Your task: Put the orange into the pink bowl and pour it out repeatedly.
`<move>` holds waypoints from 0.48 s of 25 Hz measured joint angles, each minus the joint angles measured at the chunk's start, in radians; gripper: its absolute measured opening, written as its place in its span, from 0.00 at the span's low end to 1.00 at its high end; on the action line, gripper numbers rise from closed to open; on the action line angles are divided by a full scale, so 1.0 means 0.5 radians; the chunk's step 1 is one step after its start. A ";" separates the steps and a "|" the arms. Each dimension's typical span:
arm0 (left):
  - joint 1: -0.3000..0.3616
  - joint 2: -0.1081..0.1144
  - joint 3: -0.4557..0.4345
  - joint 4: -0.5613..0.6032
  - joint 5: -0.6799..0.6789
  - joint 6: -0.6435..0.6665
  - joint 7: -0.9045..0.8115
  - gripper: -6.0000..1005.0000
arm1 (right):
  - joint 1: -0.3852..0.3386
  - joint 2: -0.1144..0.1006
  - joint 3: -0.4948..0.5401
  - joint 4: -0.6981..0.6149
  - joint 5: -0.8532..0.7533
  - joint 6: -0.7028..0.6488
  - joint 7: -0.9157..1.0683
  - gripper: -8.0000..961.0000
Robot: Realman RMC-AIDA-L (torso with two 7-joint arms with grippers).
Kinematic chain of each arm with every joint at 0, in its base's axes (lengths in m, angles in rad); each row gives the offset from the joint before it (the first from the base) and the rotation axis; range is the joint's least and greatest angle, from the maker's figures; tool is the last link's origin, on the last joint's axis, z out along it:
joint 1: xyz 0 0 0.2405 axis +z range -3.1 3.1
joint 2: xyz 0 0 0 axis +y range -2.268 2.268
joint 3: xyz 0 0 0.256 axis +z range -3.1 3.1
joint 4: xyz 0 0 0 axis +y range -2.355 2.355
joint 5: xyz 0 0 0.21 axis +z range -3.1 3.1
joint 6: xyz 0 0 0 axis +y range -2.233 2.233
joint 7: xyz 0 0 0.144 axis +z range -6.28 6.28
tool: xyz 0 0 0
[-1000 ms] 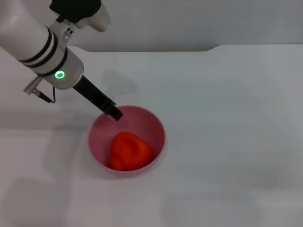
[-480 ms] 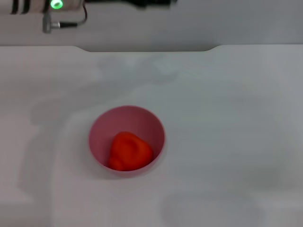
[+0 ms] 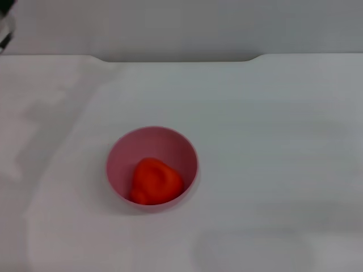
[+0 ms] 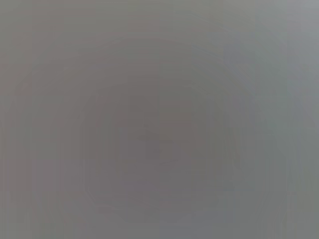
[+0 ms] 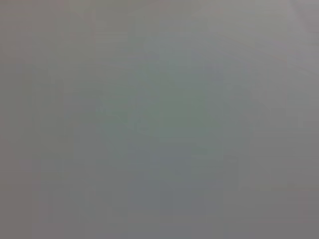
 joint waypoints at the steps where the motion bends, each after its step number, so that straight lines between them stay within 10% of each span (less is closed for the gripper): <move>1: 0.101 -0.003 0.027 -0.267 -0.663 0.082 0.612 0.80 | -0.005 0.000 0.043 0.016 0.001 0.000 -0.001 0.57; 5: 0.254 -0.003 0.087 -0.618 -1.395 0.414 1.151 0.80 | -0.019 -0.002 0.151 0.059 0.001 0.001 -0.006 0.57; 12: 0.344 0.006 0.118 -0.759 -1.571 0.550 1.253 0.80 | -0.003 -0.004 0.221 0.091 0.001 0.005 -0.065 0.57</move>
